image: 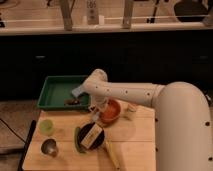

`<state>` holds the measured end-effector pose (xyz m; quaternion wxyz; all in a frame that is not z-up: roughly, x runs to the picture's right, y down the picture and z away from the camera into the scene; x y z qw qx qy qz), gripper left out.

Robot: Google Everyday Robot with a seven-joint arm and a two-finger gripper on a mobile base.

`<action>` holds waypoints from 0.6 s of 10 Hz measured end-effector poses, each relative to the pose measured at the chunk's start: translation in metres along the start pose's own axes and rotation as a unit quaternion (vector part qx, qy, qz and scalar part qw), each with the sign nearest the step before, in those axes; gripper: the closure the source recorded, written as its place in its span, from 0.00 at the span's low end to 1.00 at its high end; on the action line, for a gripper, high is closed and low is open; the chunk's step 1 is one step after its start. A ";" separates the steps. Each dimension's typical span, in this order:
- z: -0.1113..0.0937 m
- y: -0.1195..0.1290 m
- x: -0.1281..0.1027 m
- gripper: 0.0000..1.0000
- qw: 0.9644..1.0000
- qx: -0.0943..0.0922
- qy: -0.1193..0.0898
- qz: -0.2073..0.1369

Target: Wipe red bowl with towel

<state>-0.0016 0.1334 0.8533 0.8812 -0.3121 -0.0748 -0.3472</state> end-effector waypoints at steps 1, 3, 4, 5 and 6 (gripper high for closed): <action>0.003 0.012 0.007 0.99 1.000 -0.001 -0.001 0.007; 0.009 0.040 0.032 0.99 0.999 -0.007 0.001 0.033; 0.010 0.050 0.044 0.99 0.999 -0.010 0.002 0.047; 0.010 0.054 0.051 0.99 0.998 -0.010 0.002 0.059; 0.008 0.052 0.059 0.99 0.998 -0.008 0.006 0.067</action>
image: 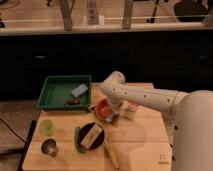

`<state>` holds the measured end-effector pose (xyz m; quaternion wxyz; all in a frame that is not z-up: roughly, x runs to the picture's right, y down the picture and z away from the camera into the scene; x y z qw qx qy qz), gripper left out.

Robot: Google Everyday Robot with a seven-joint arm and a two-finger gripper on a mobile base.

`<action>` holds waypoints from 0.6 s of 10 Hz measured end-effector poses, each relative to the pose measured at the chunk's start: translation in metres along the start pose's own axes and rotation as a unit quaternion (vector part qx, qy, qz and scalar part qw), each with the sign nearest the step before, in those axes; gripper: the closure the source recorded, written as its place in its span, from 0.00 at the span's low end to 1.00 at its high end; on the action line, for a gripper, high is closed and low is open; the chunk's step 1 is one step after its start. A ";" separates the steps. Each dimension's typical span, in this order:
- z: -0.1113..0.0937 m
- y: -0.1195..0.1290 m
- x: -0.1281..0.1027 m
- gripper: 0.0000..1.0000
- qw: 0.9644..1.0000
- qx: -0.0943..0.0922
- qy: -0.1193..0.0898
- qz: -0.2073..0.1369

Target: Wipe red bowl with towel

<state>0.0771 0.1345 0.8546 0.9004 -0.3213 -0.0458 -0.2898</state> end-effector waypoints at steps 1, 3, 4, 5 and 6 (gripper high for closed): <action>-0.003 -0.011 0.007 0.99 1.000 0.000 0.006 0.005; -0.009 -0.030 0.012 0.99 1.000 0.002 0.013 0.003; -0.014 -0.045 0.016 0.99 1.000 0.004 0.019 0.000; -0.016 -0.053 0.013 0.99 1.000 0.005 0.018 -0.004; -0.017 -0.061 0.006 0.99 1.000 0.007 0.018 -0.012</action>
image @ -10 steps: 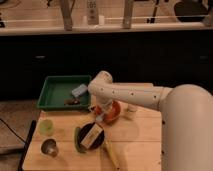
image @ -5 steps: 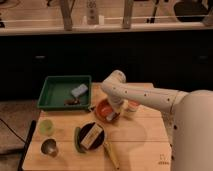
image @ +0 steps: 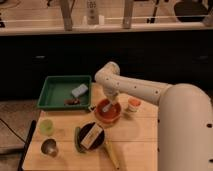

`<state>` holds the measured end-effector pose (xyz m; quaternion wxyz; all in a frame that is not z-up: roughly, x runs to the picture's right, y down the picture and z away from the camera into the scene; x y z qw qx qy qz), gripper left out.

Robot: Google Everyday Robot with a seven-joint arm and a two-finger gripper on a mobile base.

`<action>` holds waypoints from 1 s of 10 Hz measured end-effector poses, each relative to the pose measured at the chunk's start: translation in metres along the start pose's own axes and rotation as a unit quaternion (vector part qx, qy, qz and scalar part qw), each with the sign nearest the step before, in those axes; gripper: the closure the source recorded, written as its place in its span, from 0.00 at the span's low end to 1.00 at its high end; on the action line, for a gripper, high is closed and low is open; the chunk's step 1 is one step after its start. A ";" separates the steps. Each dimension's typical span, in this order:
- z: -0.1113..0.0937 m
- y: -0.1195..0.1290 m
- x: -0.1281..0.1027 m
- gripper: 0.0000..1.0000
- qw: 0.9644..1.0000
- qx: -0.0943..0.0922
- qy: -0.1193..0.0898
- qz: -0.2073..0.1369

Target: Wipe red bowl with towel

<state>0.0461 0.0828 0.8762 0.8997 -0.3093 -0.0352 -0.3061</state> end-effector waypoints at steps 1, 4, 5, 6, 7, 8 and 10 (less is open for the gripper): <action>-0.001 -0.007 -0.008 0.99 1.000 0.001 0.000 -0.008; -0.001 -0.020 -0.043 0.99 0.999 0.006 -0.010 -0.052; 0.000 -0.012 -0.054 0.99 0.998 0.009 -0.015 -0.066; 0.001 -0.001 -0.061 0.99 0.997 0.010 -0.018 -0.072; 0.002 0.009 -0.065 0.99 0.997 0.012 -0.022 -0.074; 0.003 0.026 -0.064 0.99 0.997 0.012 -0.026 -0.070; 0.007 0.050 -0.048 0.99 0.998 0.012 -0.031 -0.052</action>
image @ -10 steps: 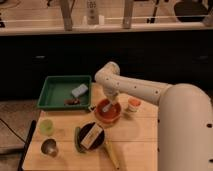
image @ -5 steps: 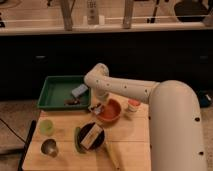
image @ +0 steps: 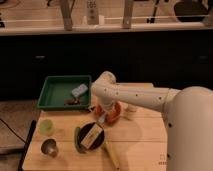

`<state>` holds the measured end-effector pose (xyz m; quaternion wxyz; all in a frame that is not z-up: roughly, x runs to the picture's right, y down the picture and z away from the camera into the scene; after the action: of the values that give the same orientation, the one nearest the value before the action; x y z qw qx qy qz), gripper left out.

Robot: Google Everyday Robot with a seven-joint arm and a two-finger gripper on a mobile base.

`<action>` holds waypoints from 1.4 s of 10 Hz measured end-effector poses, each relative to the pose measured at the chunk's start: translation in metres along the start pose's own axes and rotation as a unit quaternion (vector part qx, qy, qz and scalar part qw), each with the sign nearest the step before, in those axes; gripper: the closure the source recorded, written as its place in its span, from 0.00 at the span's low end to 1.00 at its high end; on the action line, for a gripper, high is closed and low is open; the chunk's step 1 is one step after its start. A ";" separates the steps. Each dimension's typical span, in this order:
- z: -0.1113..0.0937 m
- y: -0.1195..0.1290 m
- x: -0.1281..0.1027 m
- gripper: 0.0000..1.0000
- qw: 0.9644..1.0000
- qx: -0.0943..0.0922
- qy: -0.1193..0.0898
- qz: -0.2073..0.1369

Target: Wipe red bowl with towel

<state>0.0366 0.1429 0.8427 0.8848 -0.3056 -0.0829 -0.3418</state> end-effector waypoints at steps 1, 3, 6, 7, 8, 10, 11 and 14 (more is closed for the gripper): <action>0.000 0.011 0.010 0.99 1.000 0.002 0.000 0.013; 0.001 0.023 0.030 0.99 0.999 0.006 0.001 0.045; -0.005 0.003 0.057 0.99 0.997 0.015 0.006 0.071; -0.007 -0.007 0.058 0.99 0.997 0.017 0.006 0.071; -0.009 -0.018 0.055 0.99 0.998 0.018 0.004 0.068; -0.014 -0.035 0.054 0.99 0.998 0.022 0.004 0.064; -0.014 -0.035 0.054 0.99 0.998 0.022 0.004 0.063; -0.014 -0.034 0.054 0.99 0.998 0.022 0.004 0.063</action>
<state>0.0540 0.0848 0.8675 0.9114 -0.2892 -0.0670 -0.2848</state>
